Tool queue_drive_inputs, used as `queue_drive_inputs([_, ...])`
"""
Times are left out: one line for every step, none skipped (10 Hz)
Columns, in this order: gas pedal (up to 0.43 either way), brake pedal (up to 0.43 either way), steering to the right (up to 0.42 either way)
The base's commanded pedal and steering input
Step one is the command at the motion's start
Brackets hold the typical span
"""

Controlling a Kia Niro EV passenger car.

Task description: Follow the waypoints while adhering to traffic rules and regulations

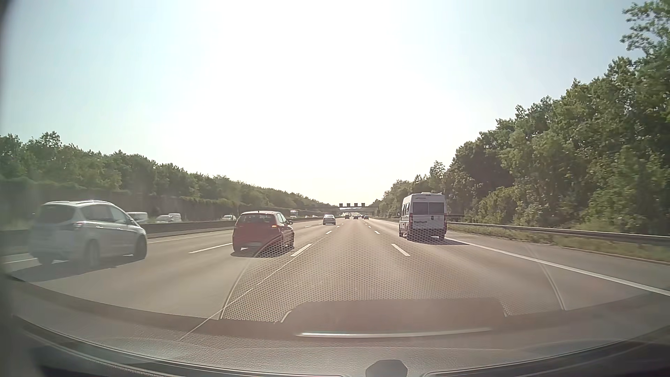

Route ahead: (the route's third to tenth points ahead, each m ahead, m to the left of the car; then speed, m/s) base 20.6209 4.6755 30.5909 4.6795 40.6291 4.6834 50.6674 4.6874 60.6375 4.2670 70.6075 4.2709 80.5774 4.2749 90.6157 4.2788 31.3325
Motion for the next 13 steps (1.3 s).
queue_drive_inputs([0.319,0.030,-0.001])
queue_drive_inputs([0.319,0.030,-0.001])
queue_drive_inputs([0.319,0.030,-0.001])
queue_drive_inputs([0.319,0.030,-0.001])
queue_drive_inputs([0.319,0.030,-0.001])
queue_drive_inputs([0.319,0.030,-0.001])
queue_drive_inputs([0.319,0.030,-0.001])
queue_drive_inputs([0.319,0.030,-0.001])
queue_drive_inputs([0.319,0.030,-0.001])
queue_drive_inputs([0.319,0.030,-0.001])
queue_drive_inputs([0.319,0.030,-0.001])
queue_drive_inputs([0.319,0.030,-0.001])
queue_drive_inputs([0.319,0.030,-0.001])
